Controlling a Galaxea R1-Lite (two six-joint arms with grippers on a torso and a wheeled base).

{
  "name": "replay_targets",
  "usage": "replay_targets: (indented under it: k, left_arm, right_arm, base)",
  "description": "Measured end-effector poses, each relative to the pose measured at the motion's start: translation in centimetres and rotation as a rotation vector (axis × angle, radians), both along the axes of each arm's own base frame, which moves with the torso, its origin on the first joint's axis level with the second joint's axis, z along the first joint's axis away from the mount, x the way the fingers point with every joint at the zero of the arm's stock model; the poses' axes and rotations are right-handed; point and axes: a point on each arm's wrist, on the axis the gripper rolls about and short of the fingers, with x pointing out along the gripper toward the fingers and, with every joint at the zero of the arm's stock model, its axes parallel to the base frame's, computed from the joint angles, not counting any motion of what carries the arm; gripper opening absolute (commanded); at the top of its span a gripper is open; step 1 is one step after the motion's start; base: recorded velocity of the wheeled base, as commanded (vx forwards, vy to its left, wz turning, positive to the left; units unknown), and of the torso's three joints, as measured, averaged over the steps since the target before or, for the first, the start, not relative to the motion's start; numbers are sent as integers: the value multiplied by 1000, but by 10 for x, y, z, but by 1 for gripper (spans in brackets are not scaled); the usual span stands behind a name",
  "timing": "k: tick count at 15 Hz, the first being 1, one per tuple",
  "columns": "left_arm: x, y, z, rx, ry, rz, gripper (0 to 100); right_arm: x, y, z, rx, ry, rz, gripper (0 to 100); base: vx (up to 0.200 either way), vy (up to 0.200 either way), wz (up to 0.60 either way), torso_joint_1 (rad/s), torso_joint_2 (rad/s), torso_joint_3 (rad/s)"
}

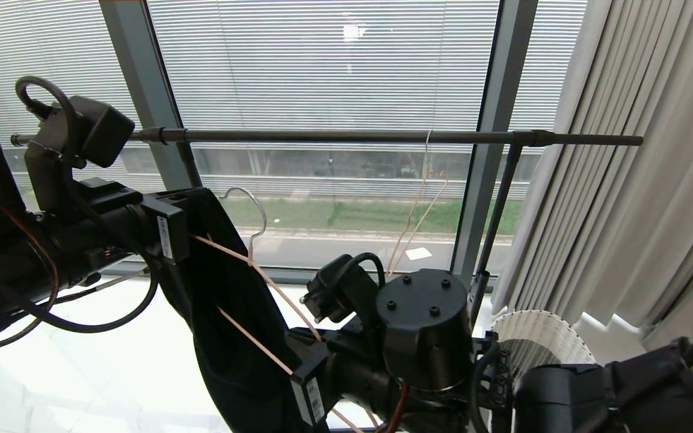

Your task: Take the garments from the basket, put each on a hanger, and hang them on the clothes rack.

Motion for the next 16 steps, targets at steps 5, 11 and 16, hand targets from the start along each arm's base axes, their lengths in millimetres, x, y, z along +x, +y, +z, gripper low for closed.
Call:
replay_targets:
  k: [5,11,16]
  left_arm:
    - [-14,-9,1,2,-12,-56,0]
    - [-28,-6,-6,105,-47,-79,0]
    - [-29,-5,-5,137,-65,-78,0]
  right_arm:
    - [18,24,-15,-11,10,-21,0]
    - [50,12,-15,-9,-6,-164,0]
    - [55,9,0,32,-36,-264,0]
  base:
    - [0,0,0,0,0,0]
    - [0,0,0,0,0,0]
    - [0,0,0,0,0,0]
